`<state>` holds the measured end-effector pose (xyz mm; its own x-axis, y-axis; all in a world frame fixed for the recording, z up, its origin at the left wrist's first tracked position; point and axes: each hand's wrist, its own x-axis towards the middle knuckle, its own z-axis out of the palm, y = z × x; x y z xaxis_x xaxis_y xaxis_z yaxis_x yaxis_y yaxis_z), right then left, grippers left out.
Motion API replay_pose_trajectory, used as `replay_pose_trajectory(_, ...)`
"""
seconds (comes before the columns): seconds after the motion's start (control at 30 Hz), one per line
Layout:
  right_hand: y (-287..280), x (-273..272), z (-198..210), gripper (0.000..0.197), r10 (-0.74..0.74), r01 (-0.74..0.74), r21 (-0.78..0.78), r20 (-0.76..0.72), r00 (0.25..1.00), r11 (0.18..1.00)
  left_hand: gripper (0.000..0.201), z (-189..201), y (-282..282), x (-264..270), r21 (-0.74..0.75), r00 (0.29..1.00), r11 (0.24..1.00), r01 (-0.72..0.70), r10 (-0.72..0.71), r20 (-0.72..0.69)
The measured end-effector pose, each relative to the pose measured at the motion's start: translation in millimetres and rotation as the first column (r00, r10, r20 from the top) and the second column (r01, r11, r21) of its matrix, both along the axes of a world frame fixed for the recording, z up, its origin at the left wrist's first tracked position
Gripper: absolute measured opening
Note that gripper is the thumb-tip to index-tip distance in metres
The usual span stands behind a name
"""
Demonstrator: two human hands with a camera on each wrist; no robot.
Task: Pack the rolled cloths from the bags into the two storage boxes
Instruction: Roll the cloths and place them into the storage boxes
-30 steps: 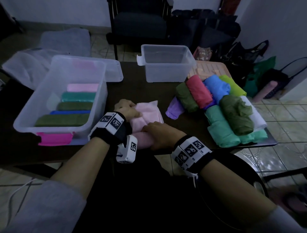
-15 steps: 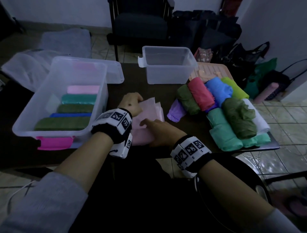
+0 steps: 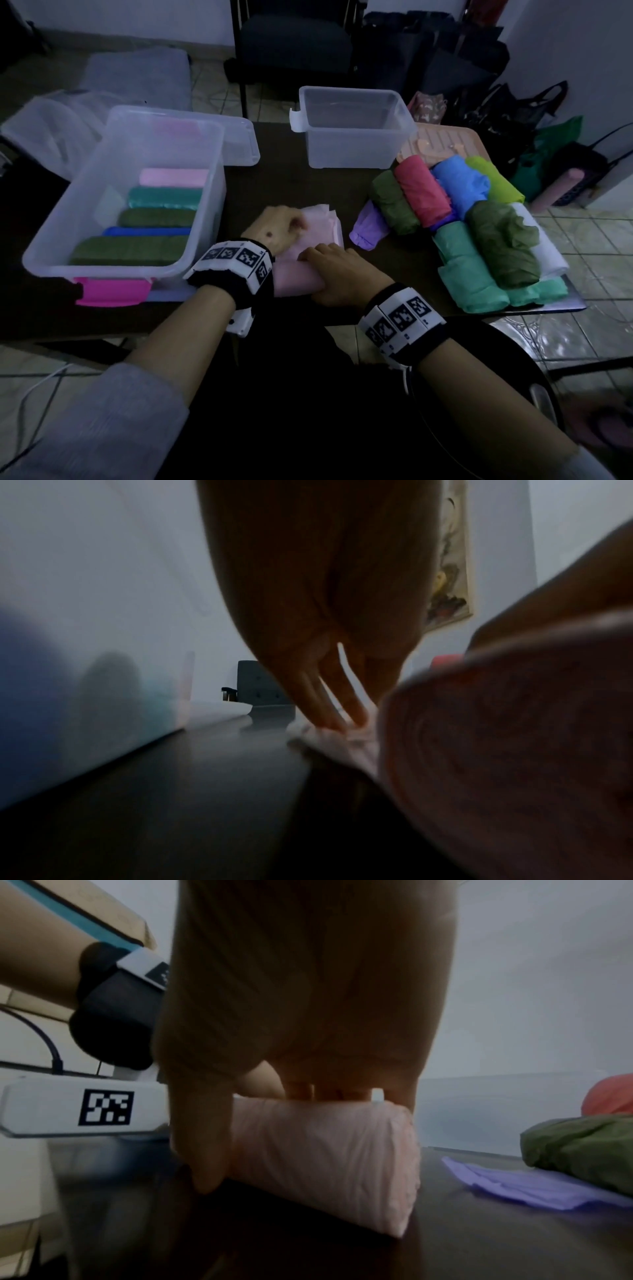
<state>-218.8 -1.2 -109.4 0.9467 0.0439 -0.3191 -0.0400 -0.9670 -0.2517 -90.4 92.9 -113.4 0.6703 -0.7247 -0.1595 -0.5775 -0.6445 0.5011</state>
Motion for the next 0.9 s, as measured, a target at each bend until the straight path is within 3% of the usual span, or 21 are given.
replay_pose_trajectory(0.07, 1, 0, -1, 0.065, 0.009, -0.009, -0.007, -0.007, 1.000, 1.000, 0.034, -5, 1, -2, 0.079, 0.993, 0.991, 0.104, -0.099, -0.056)
replay_pose_trajectory(0.17, -2, 2, 1, 0.058, -0.011, 0.015, 0.083, -0.048, 0.999, 0.996, 0.040, -11, 3, -2, 0.110, 0.984, 0.978, 0.179, -0.181, 0.003)
replay_pose_trajectory(0.3, -4, 2, -1, 0.055, -0.039, 0.051, 0.213, -0.058, 0.998, 0.976, 0.041, -15, 6, 2, 0.099, 0.984, 0.979, 0.176, -0.175, -0.026)
replay_pose_trajectory(0.43, -3, -3, -1, 0.061, -0.067, 0.077, 0.278, -0.044, 0.997, 0.957, 0.040, -18, 7, 3, 0.077, 0.986, 0.985, 0.151, -0.145, -0.077)
replay_pose_trajectory(0.57, -6, 0, -2, 0.055, -0.093, 0.109, 0.310, -0.064, 0.994, 0.945, 0.043, -6, 9, -2, 0.120, 0.978, 0.982, 0.147, -0.127, -0.164)
replay_pose_trajectory(0.67, -8, 3, 1, 0.053, -0.105, 0.120, 0.335, -0.063, 0.993, 0.935, 0.044, 0, 11, -13, 0.013, 0.991, 0.996, 0.093, -0.091, -0.095)
replay_pose_trajectory(0.77, -12, 9, 2, 0.058, -0.111, 0.130, 0.284, -0.082, 0.990, 0.950, 0.032, 1, 21, -30, -0.223, 0.995, 0.970, -0.096, 0.094, -0.021)
replay_pose_trajectory(0.83, -17, 15, 0, 0.056, -0.107, 0.135, 0.202, -0.145, 0.984, 0.970, 0.023, 3, 32, -43, -0.296, 0.982, 0.937, -0.188, 0.169, -0.089)
replay_pose_trajectory(0.9, -21, 19, 3, 0.049, -0.085, 0.120, 0.167, -0.200, 0.976, 0.979, 0.022, 2, 45, -51, -0.273, 0.974, 0.941, -0.198, 0.157, -0.163)
